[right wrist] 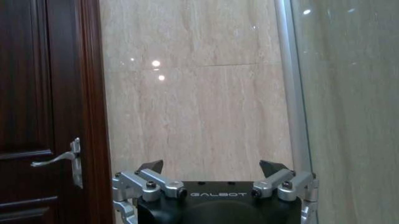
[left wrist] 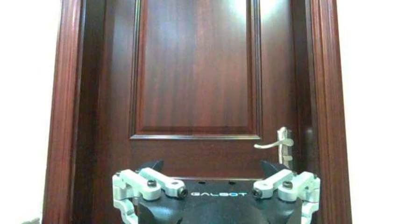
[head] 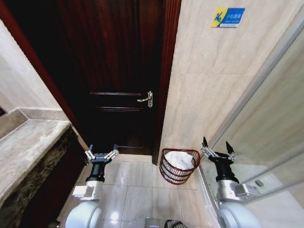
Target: Discard the used towel into the hamper.
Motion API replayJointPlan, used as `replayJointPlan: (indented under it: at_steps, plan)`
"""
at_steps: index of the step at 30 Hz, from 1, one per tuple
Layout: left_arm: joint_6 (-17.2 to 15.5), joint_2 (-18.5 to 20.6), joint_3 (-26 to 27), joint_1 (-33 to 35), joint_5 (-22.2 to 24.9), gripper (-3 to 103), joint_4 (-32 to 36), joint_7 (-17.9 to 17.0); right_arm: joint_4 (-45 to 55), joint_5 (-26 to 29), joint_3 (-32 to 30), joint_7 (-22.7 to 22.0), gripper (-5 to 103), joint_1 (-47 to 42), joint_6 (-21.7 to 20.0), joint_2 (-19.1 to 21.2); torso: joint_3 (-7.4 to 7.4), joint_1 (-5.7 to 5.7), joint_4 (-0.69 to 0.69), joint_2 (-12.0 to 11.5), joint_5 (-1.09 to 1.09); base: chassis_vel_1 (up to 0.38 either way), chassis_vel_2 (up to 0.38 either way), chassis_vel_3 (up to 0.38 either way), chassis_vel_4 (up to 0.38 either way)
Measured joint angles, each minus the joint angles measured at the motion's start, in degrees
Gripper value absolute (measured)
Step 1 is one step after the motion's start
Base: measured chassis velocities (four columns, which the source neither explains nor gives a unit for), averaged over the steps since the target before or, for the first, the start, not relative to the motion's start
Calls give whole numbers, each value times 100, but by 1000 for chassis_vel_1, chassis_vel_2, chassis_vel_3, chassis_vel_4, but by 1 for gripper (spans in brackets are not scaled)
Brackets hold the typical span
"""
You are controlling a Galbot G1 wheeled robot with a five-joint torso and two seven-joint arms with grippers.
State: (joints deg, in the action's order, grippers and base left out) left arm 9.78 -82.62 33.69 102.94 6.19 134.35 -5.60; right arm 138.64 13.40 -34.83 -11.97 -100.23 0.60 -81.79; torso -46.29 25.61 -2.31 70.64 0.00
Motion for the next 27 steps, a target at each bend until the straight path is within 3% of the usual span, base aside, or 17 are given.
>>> replayJointPlan:
  at_steps: [27]
  plan:
    - [24, -15, -1, -2, 12, 100, -87, -28, -35, -81, 23, 31, 100, -31, 70, -42, 3, -2, 0, -5, 0, 48, -50, -55, 52]
